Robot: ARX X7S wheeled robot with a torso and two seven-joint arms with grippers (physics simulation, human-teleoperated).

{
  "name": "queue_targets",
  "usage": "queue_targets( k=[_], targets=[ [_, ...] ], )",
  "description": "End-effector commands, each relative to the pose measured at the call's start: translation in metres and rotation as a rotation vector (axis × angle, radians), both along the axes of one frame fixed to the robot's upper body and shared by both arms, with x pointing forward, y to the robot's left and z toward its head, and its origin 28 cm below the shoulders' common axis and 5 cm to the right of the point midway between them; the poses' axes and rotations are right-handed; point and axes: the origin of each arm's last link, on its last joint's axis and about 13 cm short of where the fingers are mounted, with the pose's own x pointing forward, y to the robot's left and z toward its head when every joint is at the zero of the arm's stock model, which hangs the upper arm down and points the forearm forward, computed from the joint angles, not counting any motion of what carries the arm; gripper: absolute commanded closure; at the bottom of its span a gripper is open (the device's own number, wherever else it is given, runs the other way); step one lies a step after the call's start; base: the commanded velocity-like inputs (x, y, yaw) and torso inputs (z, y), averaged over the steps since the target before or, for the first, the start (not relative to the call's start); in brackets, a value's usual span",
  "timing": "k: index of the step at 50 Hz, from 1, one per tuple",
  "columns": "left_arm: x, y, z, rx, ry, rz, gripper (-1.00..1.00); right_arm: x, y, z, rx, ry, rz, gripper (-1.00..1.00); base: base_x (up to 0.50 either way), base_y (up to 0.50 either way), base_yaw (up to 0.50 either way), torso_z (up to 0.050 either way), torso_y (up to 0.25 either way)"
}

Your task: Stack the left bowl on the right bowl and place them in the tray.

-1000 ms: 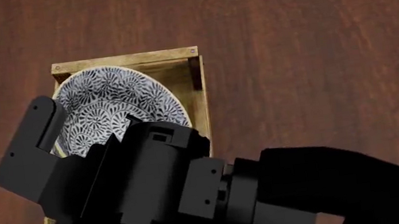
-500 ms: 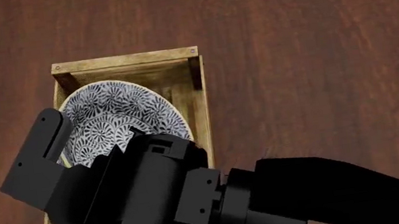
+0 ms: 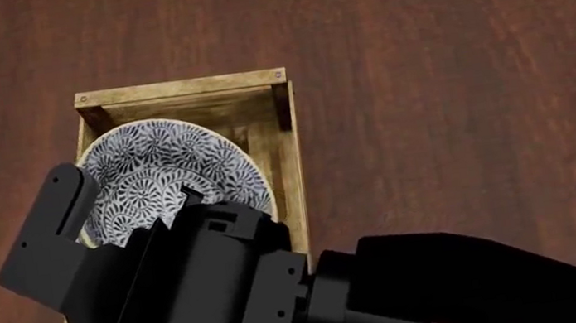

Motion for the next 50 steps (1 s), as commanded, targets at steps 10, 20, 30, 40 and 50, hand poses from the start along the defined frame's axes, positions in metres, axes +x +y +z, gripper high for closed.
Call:
queue_targets(
  k=[10, 20, 30, 40, 50],
  targets=[
    [0.000, 0.000, 0.000, -0.001, -0.001, 0.002, -1.00, -0.005, -0.007, -0.005, -0.011, -0.008, -0.029, -1.00, 0.00, 0.00, 0.00, 0.000, 0.000],
    [0.000, 0.000, 0.001, 0.000, -0.001, 0.001, -1.00, -0.011, -0.008, -0.002, -0.001, -0.028, -0.024, -1.00, 0.00, 0.00, 0.00, 0.000, 0.000],
    [-0.001, 0.000, 0.001, -0.002, -0.002, 0.001, -1.00, -0.020, -0.006, 0.007, 0.004, -0.064, -0.006, -1.00, 0.00, 0.00, 0.00, 0.000, 0.000],
    [-0.001, 0.000, 0.001, -0.001, -0.003, 0.000, -1.00, -0.027, -0.005, 0.015, 0.012, -0.102, 0.004, -1.00, 0.00, 0.00, 0.00, 0.000, 0.000],
    [-0.002, 0.002, 0.001, -0.007, -0.006, 0.007, -1.00, -0.033, -0.006, 0.017, 0.013, -0.116, 0.010, -1.00, 0.00, 0.00, 0.00, 0.000, 0.000]
  ],
)
